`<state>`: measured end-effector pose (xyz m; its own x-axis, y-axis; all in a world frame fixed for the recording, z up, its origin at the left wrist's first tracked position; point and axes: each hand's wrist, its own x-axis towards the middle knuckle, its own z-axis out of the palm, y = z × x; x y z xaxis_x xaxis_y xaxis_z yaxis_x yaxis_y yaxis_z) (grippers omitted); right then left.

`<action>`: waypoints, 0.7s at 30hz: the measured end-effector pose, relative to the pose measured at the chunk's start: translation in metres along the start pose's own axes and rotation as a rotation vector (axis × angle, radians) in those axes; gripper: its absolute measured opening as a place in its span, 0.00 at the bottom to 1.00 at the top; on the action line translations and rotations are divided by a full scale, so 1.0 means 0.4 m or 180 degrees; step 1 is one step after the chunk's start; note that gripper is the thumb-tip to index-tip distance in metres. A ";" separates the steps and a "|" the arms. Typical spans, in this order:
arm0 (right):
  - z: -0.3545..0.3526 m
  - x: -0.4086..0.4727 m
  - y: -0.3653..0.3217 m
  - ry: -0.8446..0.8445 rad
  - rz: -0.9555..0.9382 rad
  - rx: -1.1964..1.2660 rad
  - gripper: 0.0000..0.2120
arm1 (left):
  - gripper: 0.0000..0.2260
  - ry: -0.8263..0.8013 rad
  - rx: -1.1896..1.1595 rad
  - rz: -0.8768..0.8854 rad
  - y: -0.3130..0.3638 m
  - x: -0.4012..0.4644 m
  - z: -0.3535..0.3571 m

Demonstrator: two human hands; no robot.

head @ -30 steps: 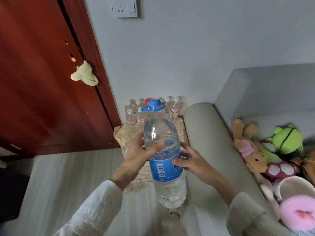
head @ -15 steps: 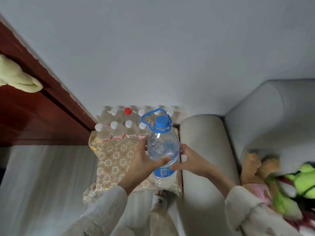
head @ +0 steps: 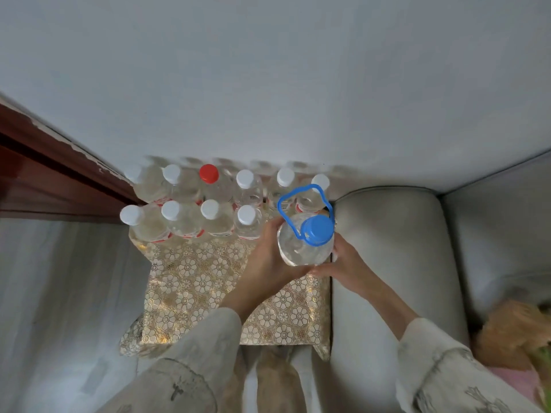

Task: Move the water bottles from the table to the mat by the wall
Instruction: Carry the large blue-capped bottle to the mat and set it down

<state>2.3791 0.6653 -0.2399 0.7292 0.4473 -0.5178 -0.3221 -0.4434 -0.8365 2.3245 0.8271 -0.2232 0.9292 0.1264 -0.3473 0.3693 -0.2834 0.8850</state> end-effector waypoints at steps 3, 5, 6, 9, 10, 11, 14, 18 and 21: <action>0.002 0.028 0.016 0.0050 -0.0050 -0.0003 0.34 | 0.38 0.0032 0.0090 0.0117 -0.014 0.015 -0.001; 0.007 0.044 0.019 0.0027 -0.0087 -0.0009 0.34 | 0.38 0.0139 0.0262 0.0205 -0.022 0.015 -0.004; 0.010 0.052 0.019 -0.0012 -0.0096 0.0000 0.34 | 0.39 0.0217 0.0337 0.0229 -0.026 0.014 -0.004; 0.019 0.072 0.021 -0.0124 -0.0121 0.0000 0.37 | 0.40 0.0373 0.0487 0.0187 -0.034 0.011 -0.002; 0.021 0.074 0.021 -0.0106 -0.0109 -0.0001 0.38 | 0.41 0.0387 0.0528 0.0183 -0.033 0.012 0.000; 0.022 0.073 0.023 -0.0063 -0.0090 0.0008 0.38 | 0.41 0.0398 0.0555 0.0200 -0.030 0.013 0.004; 0.027 0.061 0.029 0.0155 -0.0002 0.0017 0.38 | 0.41 0.0548 0.0604 0.0258 -0.017 0.008 0.020; 0.040 0.049 0.023 0.0134 0.0117 0.0043 0.38 | 0.40 0.0602 0.0444 0.0121 -0.016 -0.010 0.025; 0.032 0.056 0.010 0.0185 0.0105 0.0069 0.36 | 0.39 0.0631 0.0341 0.0099 -0.018 -0.007 0.021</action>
<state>2.3864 0.6837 -0.2574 0.7517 0.3866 -0.5344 -0.3590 -0.4399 -0.8232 2.3195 0.8209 -0.2313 0.9232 0.2974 -0.2434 0.3498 -0.3882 0.8526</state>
